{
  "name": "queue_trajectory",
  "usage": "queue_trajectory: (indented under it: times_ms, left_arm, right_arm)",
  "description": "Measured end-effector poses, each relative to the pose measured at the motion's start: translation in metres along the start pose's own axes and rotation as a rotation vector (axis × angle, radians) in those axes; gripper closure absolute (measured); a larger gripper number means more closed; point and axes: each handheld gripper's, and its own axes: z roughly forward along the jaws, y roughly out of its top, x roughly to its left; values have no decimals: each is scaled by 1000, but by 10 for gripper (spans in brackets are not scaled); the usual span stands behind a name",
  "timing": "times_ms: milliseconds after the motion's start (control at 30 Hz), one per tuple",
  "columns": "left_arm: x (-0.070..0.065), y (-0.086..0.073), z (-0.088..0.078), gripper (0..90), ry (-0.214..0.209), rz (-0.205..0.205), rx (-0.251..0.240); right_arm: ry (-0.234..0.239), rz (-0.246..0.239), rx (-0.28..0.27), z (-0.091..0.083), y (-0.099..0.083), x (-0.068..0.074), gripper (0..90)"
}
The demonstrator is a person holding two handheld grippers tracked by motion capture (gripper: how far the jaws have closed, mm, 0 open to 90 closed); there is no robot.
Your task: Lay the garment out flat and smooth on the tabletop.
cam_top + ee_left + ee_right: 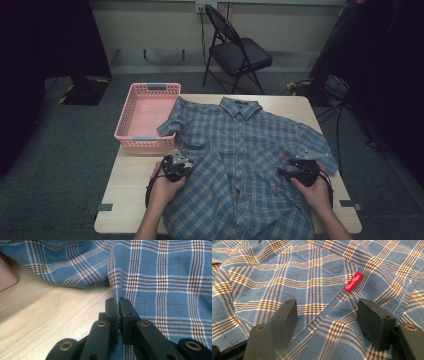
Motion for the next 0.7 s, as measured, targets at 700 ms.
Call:
queue_trajectory:
  times_ms: [700]
  left_arm:
    - [-5, -28, -29, 869, -46, -24, 0]
  right_arm:
    - [-2, 0, -1, 0, 0, 0, 324]
